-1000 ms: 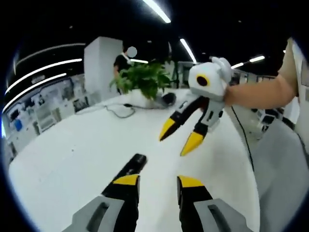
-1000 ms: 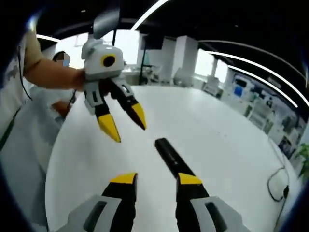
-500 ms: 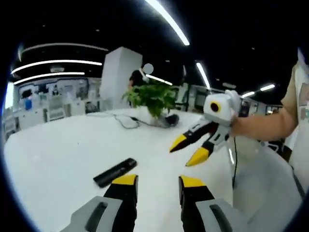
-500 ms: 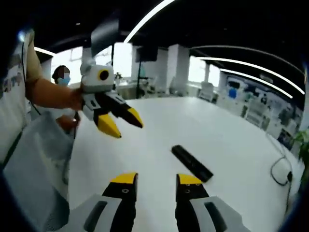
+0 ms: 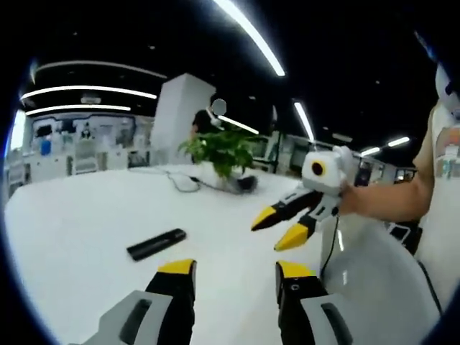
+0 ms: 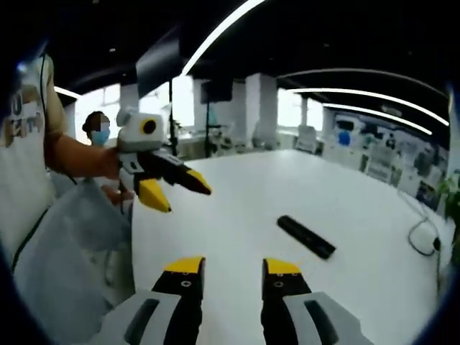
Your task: Press the specified remote control buttons in sequence, fully releasing each button before pressing the next.
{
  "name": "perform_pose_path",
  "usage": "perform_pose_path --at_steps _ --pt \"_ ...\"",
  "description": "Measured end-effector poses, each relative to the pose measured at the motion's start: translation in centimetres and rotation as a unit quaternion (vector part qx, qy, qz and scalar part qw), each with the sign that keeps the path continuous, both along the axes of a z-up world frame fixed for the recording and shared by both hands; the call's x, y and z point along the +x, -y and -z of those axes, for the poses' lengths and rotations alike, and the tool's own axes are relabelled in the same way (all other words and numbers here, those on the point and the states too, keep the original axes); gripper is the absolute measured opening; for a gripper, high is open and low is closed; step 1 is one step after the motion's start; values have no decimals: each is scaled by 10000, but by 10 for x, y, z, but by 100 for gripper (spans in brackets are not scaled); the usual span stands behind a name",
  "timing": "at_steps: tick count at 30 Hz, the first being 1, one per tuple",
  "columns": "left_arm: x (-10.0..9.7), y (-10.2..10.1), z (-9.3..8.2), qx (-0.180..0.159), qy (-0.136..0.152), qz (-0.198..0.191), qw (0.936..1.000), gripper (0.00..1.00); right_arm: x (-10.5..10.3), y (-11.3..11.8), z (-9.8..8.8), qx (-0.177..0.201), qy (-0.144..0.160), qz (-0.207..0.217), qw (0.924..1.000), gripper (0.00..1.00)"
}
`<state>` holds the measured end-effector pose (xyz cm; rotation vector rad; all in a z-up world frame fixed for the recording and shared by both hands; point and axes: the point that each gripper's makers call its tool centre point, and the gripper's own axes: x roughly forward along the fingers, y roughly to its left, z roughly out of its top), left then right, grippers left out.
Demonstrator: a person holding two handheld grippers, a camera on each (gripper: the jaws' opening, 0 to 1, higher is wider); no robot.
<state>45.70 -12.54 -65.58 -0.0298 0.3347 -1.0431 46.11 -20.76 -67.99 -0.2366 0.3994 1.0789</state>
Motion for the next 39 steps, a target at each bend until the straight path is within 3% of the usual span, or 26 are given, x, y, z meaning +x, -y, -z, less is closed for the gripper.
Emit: perform_pose_path --at_steps 11,18,28,39 --pt "-24 -9 0 -26 -80 -63 9999 46 -19 -1 -21 370 -21 119 9992 32" --pt "-33 -15 -8 -92 -83 -244 9996 55 -33 -8 -31 551 -6 142 9984 36" --pt "-45 -21 -13 -133 -118 -371 9992 65 -43 -14 -44 895 -46 338 9954 49" --pt "-50 -26 -10 -229 -310 -557 9977 81 -48 -11 -39 927 -187 653 9934 67"
